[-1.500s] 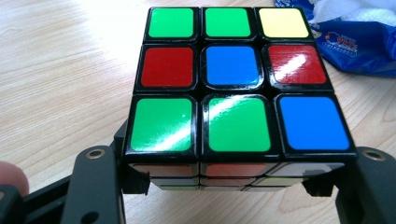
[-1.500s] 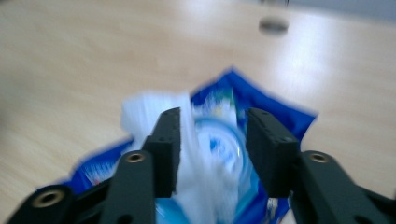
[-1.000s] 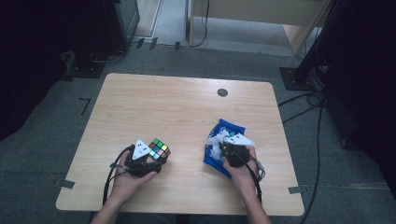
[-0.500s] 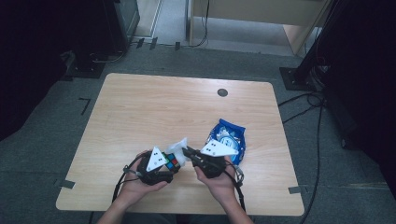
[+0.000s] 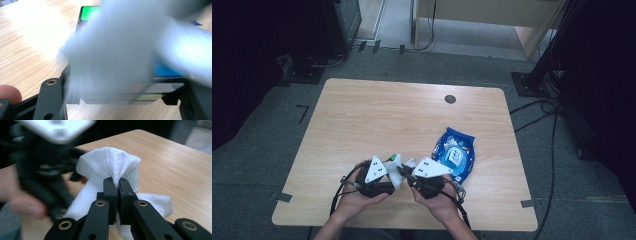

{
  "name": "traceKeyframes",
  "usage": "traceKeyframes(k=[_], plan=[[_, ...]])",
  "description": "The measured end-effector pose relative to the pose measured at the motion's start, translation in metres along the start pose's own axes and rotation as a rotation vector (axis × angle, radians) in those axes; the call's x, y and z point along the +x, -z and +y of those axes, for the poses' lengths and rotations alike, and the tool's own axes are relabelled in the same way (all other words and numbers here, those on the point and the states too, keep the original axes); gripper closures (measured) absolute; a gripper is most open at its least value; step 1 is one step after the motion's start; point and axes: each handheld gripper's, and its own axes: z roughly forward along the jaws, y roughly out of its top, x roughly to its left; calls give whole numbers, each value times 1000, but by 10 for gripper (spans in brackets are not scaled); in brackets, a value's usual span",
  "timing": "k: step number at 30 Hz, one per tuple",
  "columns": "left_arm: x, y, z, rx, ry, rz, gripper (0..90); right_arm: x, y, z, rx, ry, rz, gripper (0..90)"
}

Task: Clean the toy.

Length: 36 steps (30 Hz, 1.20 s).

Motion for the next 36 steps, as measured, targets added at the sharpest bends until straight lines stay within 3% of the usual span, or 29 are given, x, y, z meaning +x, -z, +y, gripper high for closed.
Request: traceKeyframes(k=[1,3,4,8,9,10,11,15,19,22,26,30,32,34,36], plan=[[-6,0,2,-19,-9,-31,340,-8,3,0,-8,-39,-46,880],[-10,0,3,-19,-22,-35,340,-11,2,-1,-6,-45,-64,881],[-15,-3,5,-8,-41,-28,340,-10,0,-2,-12,-43,-102,881],[-15,-6,3,2,-37,-36,340,-9,-2,-2,-20,-57,-119,880],[-14,-7,3,8,-38,-31,340,-9,-3,-2,-25,-68,-105,879],[-13,-8,2,11,-28,-24,341,-7,-3,-2,-26,-74,-57,876],[-13,-8,2,11,-28,-24,341,-7,-3,-2,-26,-74,-57,876],[-12,-6,3,-8,-26,-24,341,18,-6,2,-8,19,30,873],[-6,-1,2,-21,-13,-25,341,19,-3,5,-4,35,17,872],[-2,2,1,-28,-6,-24,341,-5,4,3,-4,-30,-63,873],[-3,3,2,-34,-10,-28,341,-19,9,1,-13,-82,-108,872],[-10,-1,3,-22,-39,-29,341,-8,7,5,-32,-45,-61,868],[-14,-3,4,-20,-49,-33,341,6,2,6,-19,7,-21,866],[-10,0,4,-26,-46,-30,341,25,-2,6,13,91,39,867],[-5,3,3,-34,-32,-23,341,25,0,8,13,98,25,869]])
